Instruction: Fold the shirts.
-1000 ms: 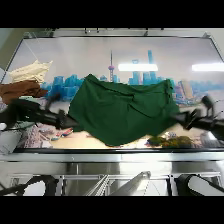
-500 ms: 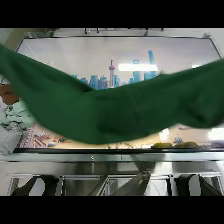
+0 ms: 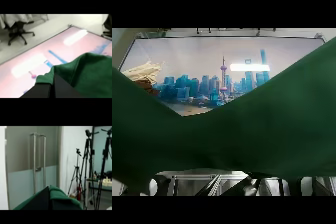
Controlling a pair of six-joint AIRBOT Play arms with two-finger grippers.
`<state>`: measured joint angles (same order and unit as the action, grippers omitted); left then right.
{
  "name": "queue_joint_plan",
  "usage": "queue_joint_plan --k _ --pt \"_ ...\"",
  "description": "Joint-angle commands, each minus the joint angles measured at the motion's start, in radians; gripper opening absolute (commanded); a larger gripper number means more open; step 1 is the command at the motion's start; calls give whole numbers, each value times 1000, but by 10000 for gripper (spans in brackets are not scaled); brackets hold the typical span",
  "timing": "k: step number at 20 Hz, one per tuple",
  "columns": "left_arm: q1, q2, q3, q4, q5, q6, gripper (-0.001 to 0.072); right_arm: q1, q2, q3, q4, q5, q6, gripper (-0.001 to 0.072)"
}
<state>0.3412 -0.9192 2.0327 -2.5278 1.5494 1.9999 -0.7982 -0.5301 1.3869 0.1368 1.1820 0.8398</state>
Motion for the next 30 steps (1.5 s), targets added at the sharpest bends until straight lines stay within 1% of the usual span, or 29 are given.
queue_joint_plan --k 1,3,5,7,9,10,14,15,17,20,21,23,26,30 --pt "-58 -49 -246 143 -66 -2 21 10 -138 -15 -118 113 44 19" --pt "-58 -123 -426 142 -114 -2 22 66 -245 -79 -132 140 43 19" --pt "-58 -208 -542 142 -177 0 23 159 -357 -153 -204 134 9 19" --pt "-58 -313 -612 103 -230 15 25 286 -481 -225 -287 74 -31 19" --pt "-58 -421 -636 30 -261 90 25 403 -622 -258 -364 -9 -97 18" --pt "-59 -481 -634 4 -276 106 25 449 -695 -258 -391 -56 -119 18" --pt "-76 -731 -520 -12 -294 108 25 540 -974 -238 -360 -326 -260 17" --pt "-81 -789 -468 -12 -295 108 25 539 -1036 -211 -344 -358 -287 18" --pt "-83 -887 -359 -12 -294 104 25 536 -1143 -138 -331 -362 -294 18" --pt "-83 -999 -240 -12 -289 52 25 538 -1243 -66 -335 -338 -295 18" --pt "-83 -1031 -215 -12 -275 28 25 537 -1258 -65 -353 -337 -296 18" --pt "-90 -1076 -196 -11 -233 24 23 533 -1270 -71 -458 -327 -294 18" --pt "-89 -1117 -217 6 -142 18 20 518 -1270 -88 -584 -278 -261 18" --pt "-87 -1099 -386 156 -137 -13 19 496 -1271 -142 -684 -205 -237 18"
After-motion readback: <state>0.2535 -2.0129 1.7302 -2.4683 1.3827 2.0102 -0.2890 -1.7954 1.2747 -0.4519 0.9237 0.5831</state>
